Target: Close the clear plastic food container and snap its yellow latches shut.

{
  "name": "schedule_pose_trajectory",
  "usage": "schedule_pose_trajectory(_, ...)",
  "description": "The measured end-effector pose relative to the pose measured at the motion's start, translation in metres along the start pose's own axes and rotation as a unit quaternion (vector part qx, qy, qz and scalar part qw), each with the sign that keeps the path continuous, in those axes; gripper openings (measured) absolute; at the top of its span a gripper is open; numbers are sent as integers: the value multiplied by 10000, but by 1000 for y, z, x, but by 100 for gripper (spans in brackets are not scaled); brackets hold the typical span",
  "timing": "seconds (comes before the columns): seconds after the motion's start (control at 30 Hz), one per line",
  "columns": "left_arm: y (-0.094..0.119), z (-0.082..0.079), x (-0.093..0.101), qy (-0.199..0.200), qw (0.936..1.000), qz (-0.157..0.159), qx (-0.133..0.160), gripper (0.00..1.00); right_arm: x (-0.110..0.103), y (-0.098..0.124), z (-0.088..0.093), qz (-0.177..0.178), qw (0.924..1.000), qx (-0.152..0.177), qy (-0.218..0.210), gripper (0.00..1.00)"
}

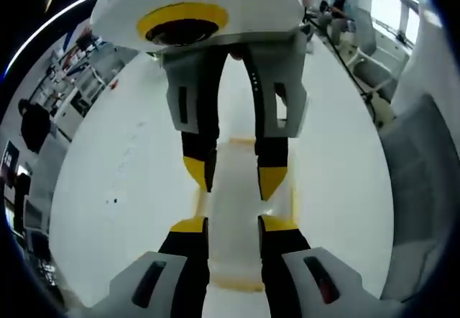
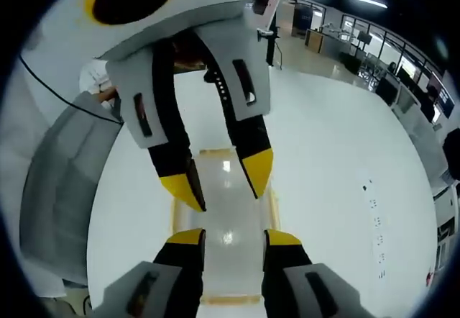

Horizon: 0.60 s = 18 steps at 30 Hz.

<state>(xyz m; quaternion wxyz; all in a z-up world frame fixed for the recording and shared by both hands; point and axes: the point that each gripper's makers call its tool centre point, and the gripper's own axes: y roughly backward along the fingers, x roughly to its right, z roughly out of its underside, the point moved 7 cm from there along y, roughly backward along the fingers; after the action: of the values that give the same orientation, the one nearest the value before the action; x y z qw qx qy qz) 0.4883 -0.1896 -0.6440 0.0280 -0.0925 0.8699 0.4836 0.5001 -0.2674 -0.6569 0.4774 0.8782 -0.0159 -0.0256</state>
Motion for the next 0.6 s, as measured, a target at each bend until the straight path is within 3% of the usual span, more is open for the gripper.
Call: schedule_pose_trajectory(0.6,-12,-1,18,108,9998,131,65,24,15,1,-4,46,10000,19,-14,29)
